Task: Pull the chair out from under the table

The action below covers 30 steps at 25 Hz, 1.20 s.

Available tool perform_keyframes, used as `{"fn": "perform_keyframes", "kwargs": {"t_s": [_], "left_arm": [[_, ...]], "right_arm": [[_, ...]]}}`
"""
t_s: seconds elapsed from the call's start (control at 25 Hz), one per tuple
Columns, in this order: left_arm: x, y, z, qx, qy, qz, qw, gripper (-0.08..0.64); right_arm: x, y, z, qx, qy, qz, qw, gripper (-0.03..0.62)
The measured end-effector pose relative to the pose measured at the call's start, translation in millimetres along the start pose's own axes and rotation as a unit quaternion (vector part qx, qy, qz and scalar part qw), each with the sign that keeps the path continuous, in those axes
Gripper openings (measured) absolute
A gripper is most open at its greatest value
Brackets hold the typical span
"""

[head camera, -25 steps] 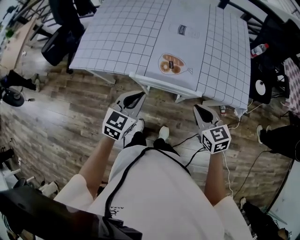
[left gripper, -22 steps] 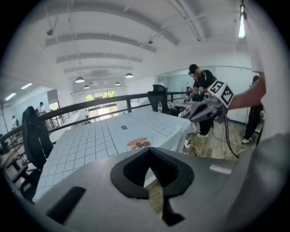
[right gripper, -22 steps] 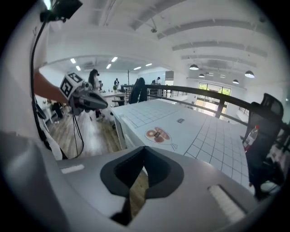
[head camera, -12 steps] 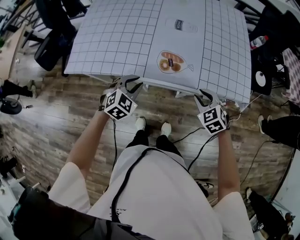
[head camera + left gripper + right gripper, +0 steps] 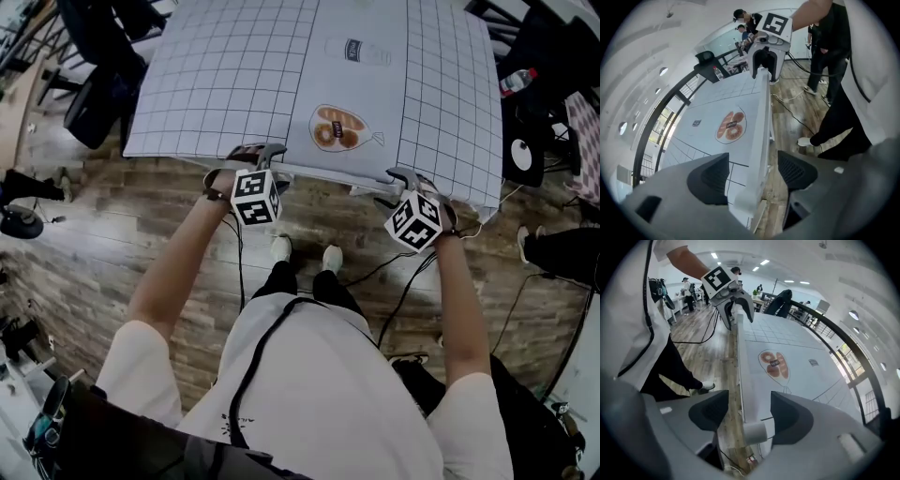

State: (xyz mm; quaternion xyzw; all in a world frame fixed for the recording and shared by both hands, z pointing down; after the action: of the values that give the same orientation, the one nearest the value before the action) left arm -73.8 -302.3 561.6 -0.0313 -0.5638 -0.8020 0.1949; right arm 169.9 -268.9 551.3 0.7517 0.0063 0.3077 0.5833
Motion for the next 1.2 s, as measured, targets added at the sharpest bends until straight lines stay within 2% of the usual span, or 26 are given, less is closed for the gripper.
{"fn": "perform_keyframes", "kwargs": {"t_s": [0.08, 0.2, 0.36, 0.68, 0.84, 1.0, 1.2], "left_arm": [[-1.4, 8.1, 0.5, 0.021, 0.026, -0.013, 0.9993, 0.331], [-4.6, 18.7, 1.1, 0.042, 0.057, -0.025, 0.9971, 0.334], [-5.6, 30.9, 1.8, 0.070, 0.085, -0.040, 0.9932, 0.336], [1.7, 44.9, 6.3, 0.114, 0.101, -0.054, 0.9869, 0.251], [5.8, 48.6, 6.9, 0.117, 0.108, -0.062, 0.9853, 0.190], [7.8, 47.6, 5.7, 0.107, 0.108, -0.062, 0.9864, 0.104], [7.5, 48.1, 4.6, 0.113, 0.095, -0.061, 0.9871, 0.095]], "right_arm": [[0.7, 9.4, -0.4, -0.013, -0.026, -0.030, 0.999, 0.290], [2.5, 21.1, 1.1, -0.026, -0.058, -0.066, 0.996, 0.242], [-0.3, 32.8, 3.3, -0.047, -0.079, -0.093, 0.991, 0.245], [-6.4, 45.7, 5.6, -0.070, -0.093, -0.118, 0.986, 0.206], [-7.9, 48.9, 6.3, -0.075, -0.095, -0.125, 0.985, 0.175], [-5.9, 49.8, -0.6, -0.076, -0.103, -0.130, 0.983, 0.097], [-3.5, 50.6, 0.8, -0.075, -0.067, -0.131, 0.986, 0.083]]}}
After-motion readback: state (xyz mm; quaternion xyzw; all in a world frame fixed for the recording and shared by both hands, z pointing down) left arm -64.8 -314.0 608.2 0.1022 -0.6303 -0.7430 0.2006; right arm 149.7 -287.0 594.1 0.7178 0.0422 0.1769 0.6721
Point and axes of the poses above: the fingertips, and each gripper's own axes: y forward along the fingers, z to its right, x out of its underside, the point moved 7 cm from there along -y, backward along the fingers, and after that the axes turned 11 degrees about y, right-handed, at the moved point
